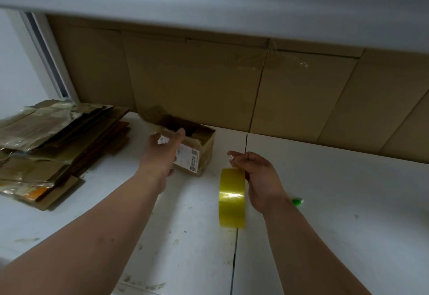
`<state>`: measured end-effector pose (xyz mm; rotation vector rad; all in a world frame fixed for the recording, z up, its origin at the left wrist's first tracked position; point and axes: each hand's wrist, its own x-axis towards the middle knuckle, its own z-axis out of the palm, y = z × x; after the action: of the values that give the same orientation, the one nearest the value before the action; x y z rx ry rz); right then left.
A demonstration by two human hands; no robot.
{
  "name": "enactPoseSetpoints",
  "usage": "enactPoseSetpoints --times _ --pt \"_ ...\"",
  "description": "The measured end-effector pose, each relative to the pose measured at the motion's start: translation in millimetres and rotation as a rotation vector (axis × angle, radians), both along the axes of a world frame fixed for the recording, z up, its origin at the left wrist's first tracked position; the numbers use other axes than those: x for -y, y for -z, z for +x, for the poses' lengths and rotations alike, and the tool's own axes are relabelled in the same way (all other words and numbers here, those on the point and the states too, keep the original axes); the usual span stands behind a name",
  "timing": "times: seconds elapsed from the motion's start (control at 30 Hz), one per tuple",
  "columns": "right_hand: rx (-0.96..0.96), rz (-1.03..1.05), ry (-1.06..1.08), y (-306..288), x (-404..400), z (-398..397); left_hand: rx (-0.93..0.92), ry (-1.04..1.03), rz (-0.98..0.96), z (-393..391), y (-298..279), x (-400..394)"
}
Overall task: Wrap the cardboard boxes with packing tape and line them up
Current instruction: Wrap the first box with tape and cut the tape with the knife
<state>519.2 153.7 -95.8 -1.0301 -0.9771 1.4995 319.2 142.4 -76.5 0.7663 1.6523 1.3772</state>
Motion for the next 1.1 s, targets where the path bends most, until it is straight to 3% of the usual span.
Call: enactPoseSetpoints --times 0.1,0.37,0.57,0.7,0.83,0.97,1.1 --pt "0.011 0.001 -0.028 -4.8 -3.2 -1.5 -0.087 -0.003 0.006 1.5 -2.0 -5.0" --pt "0.049 0.036 -0.130 -9.0 -12.5 -6.0 -0.055 -0.170 0.004 -17.6 -14.4 -4.8" --pt "0.096 0.072 -0.206 1.8 -18.0 -20.3 -0.300 -0.134 0.056 -24.6 -25.0 -3.5" --pt "0.170 0.042 -0.204 2.4 -23.4 -34.0 -0.300 -0.135 0.130 -22.0 -17.8 -2.2" --pt "0.290 0.055 -0.204 -2.3 -24.6 -47.4 -0.229 0.000 0.147 -30.1 -10.0 -1.7" --pt "0.286 0.033 -0.143 -0.4 -22.2 -66.6 -0.163 0.239 0.099 -47.5 -5.5 -4.5" --pt "0.363 0.055 -0.100 -4.6 -24.6 -99.3 -0.221 0.258 0.111 -76.8 -6.2 -15.7"
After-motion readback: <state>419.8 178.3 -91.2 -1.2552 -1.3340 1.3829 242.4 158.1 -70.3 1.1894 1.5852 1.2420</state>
